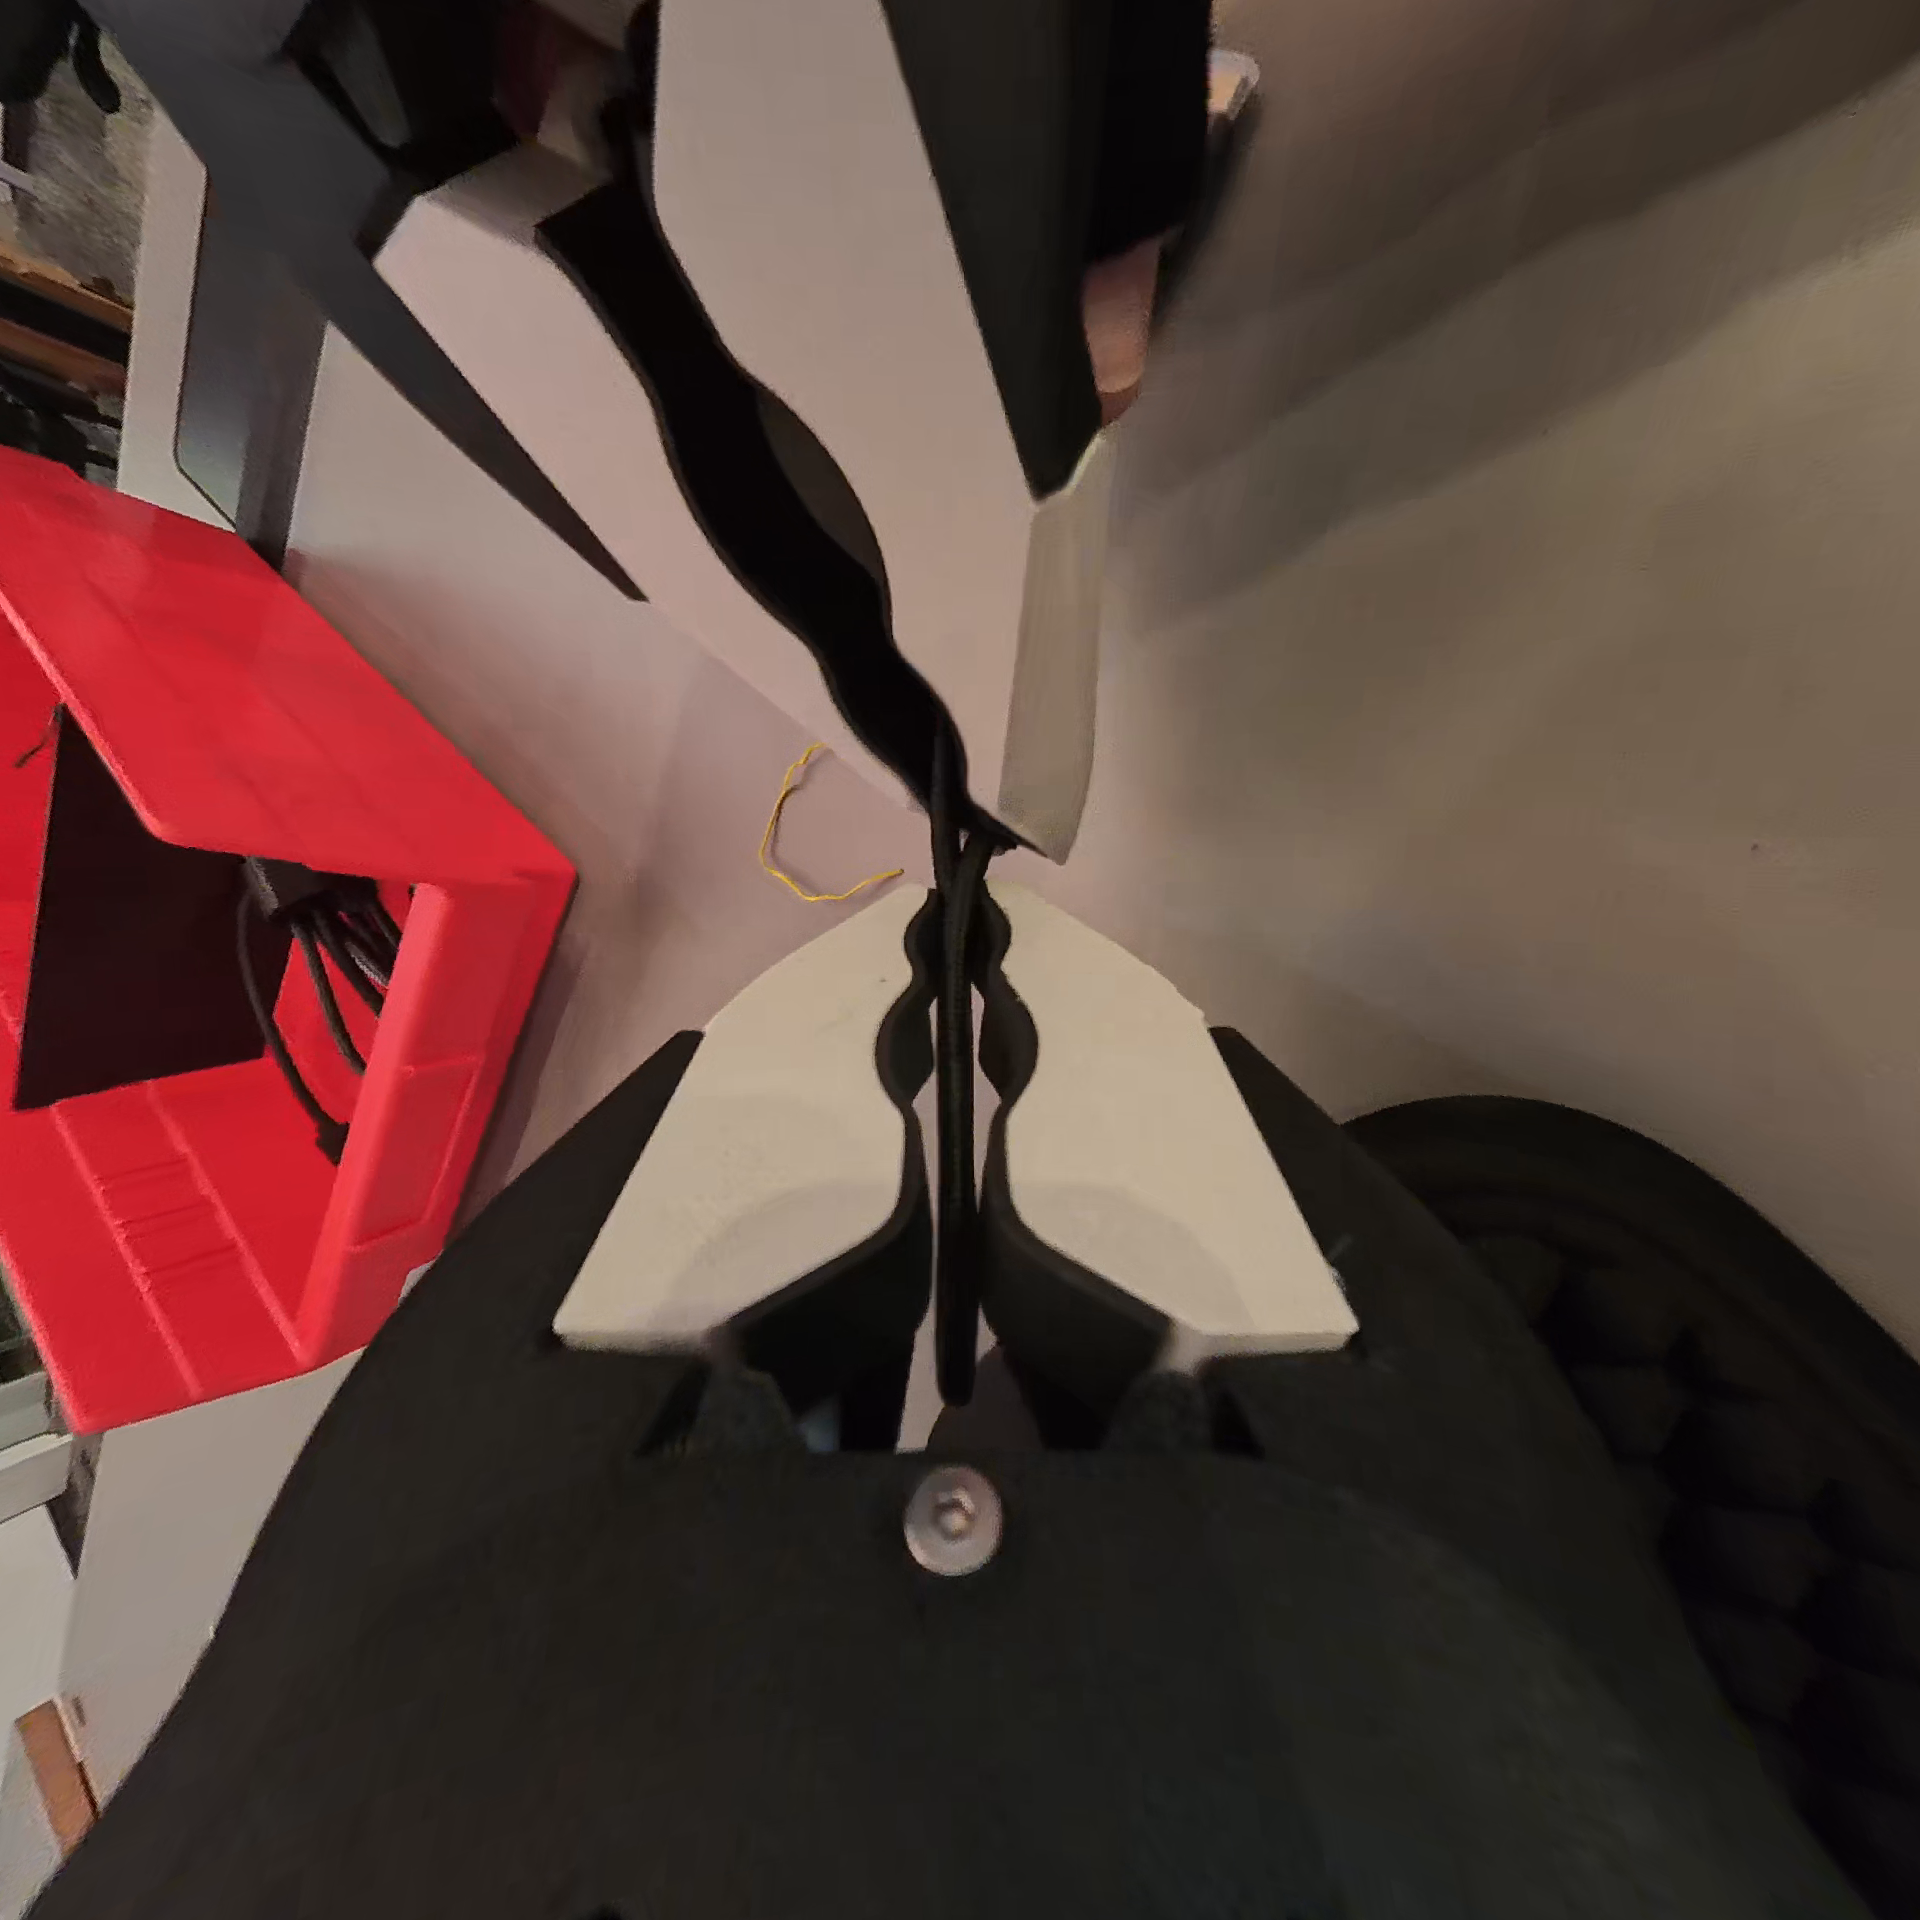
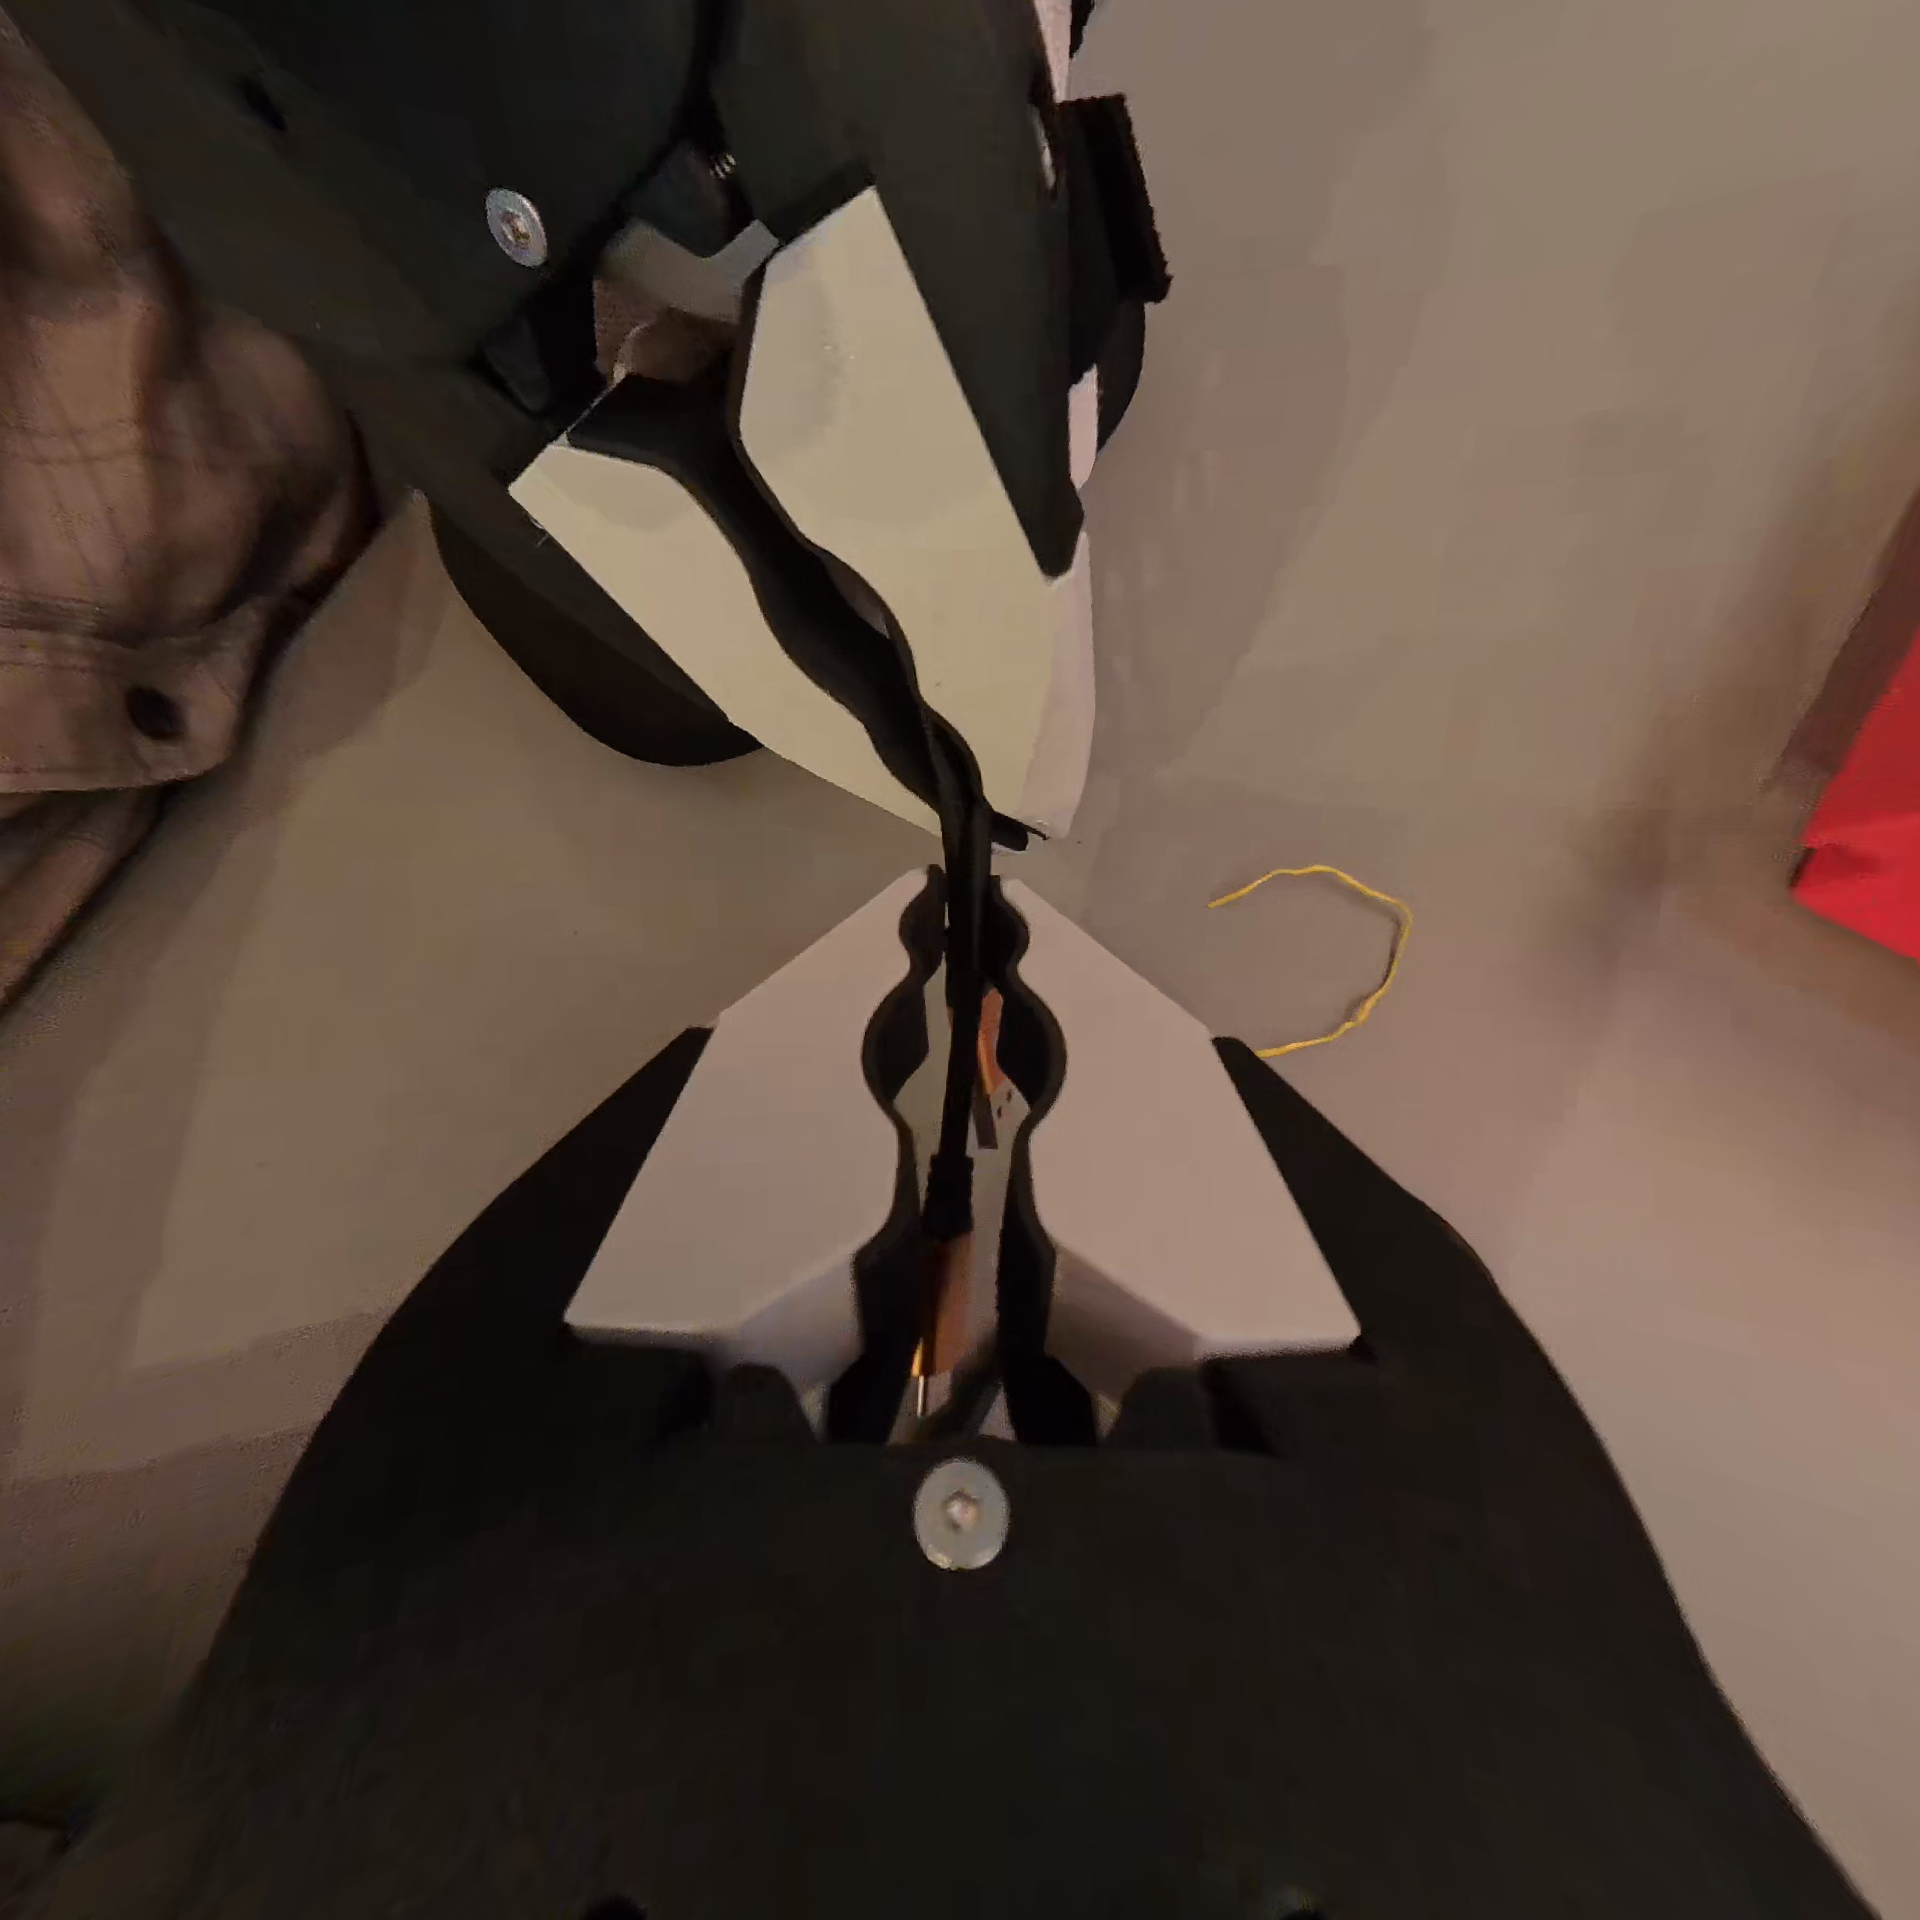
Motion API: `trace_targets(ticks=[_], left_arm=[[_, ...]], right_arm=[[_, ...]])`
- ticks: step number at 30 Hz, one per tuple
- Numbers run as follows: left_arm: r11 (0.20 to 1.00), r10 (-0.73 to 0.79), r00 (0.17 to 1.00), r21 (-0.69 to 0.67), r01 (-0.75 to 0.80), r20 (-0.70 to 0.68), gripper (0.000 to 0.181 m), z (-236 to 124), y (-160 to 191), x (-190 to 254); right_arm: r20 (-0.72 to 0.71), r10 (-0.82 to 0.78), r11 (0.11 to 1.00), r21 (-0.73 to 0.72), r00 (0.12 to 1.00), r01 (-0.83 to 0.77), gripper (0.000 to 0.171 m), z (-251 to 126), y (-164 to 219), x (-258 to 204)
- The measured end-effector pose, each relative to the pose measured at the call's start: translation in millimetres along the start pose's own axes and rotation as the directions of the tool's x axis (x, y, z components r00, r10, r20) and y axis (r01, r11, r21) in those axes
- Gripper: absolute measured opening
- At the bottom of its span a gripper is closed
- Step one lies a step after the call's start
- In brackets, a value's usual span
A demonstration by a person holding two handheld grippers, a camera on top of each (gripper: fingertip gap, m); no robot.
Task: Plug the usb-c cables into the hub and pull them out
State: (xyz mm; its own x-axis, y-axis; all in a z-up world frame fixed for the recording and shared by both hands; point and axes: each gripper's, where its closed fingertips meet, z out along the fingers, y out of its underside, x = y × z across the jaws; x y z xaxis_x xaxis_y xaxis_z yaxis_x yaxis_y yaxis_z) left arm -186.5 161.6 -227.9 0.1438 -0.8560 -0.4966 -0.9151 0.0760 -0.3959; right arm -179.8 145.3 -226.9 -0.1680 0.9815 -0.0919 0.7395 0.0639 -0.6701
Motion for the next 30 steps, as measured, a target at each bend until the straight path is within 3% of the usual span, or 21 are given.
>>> trace_targets(ticks=[7, 10, 13, 19, 30], left_arm=[[1.0, -0.022, 1.0, 0.013, 0.022, -0.022, 0.006, -3, -2, -1], [0.999, -0.05, 0.998, -0.009, 0.049, -0.033, 0.032, -7, 4, -8], [0.994, -0.108, 0.993, 0.025, 0.11, -0.045, 0.039, -17, 5, -18], [0.953, -0.294, 0.953, 0.056, 0.299, -0.077, 0.035, -23, 13, -41], [0.879, -0.477, 0.872, -0.082, 0.47, -0.11, 0.025, 34, 26, -34]], right_arm=[[0.006, -0.009, 1.0, 0.012, 1.0, 0.009, 0.001, -4, -3, -2], [-0.008, 0.005, 1.0, 0.022, 1.0, -0.005, 0.001, -11, 0, 2], [-0.035, 0.029, 0.999, 0.038, 0.999, -0.028, 0.001, -22, 5, 10], [-0.126, 0.05, 0.999, 0.004, 0.991, -0.05, 0.0, -48, 23, 25], [-0.2, 0.095, 0.995, 0.002, 0.975, -0.096, 0.001, -78, 40, 37]])
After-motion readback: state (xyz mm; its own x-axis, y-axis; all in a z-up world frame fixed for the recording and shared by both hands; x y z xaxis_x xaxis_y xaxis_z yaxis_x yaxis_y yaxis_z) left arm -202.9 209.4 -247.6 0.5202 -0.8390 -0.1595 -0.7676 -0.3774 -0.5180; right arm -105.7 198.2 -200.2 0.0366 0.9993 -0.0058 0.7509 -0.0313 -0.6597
